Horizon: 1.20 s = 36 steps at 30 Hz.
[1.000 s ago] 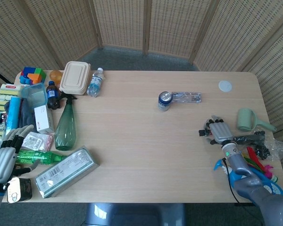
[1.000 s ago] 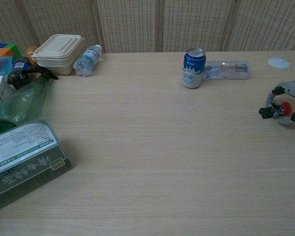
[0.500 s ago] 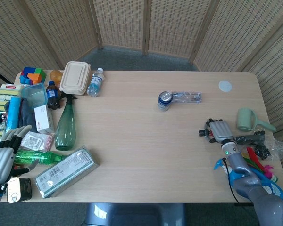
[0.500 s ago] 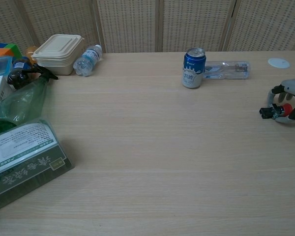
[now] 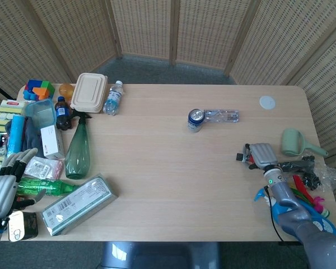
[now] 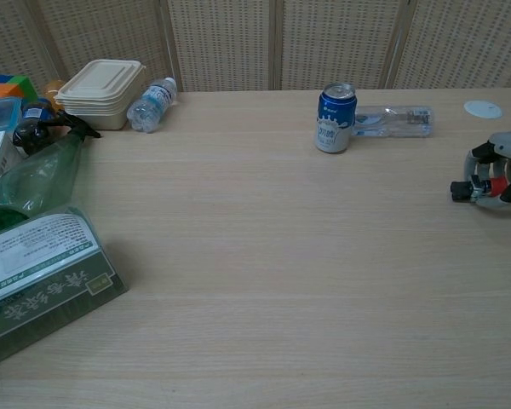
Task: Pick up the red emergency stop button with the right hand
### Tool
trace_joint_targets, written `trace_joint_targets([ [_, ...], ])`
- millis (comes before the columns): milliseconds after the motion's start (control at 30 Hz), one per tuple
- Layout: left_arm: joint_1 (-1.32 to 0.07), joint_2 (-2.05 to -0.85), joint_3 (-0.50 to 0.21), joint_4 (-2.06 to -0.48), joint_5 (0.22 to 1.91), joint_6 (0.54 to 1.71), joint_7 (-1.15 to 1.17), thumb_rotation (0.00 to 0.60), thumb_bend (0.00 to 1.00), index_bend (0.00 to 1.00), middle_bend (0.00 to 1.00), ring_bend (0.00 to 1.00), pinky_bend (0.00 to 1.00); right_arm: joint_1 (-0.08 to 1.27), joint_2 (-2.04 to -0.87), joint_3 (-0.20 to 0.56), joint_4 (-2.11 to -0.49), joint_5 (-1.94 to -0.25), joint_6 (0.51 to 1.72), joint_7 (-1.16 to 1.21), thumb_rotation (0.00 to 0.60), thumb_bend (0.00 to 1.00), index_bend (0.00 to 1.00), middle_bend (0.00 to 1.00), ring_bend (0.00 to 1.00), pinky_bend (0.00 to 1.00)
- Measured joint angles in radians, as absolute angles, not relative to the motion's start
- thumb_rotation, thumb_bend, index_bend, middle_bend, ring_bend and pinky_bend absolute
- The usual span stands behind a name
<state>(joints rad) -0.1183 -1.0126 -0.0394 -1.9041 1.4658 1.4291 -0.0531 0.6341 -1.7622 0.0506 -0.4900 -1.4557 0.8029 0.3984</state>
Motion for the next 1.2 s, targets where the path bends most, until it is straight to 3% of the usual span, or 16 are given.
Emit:
trace_joint_targets([
  [400,-0.132,-1.025,-0.042,-1.888,1.467,1.409,-0.066,0.6,0.3,0.0,0.0,0.0,0.0,0.647,-1.656,0.091,-0.694,-1.442,0.866,0.296,0.6,0.28,0.63,0.59,0.5,0.47],
  [833,-0.125,-1.025,-0.037,-1.88,1.48,1.421,-0.078,0.6,0.3,0.0,0.0,0.0,0.0,0.665,-1.45,0.184,-1.06,-1.363,0.906,0.123,0.6,0.28,0.63,0.59,0.5,0.46],
  [1200,-0.123,-1.034,-0.034,-1.871,1.484,1.422,-0.087,0.6,0.3,0.0,0.0,0.0,0.0,0.68,-1.32,0.269,-1.227,-1.288,0.944,0.061,0.6,0.27,0.63,0.58,0.5,0.46],
])
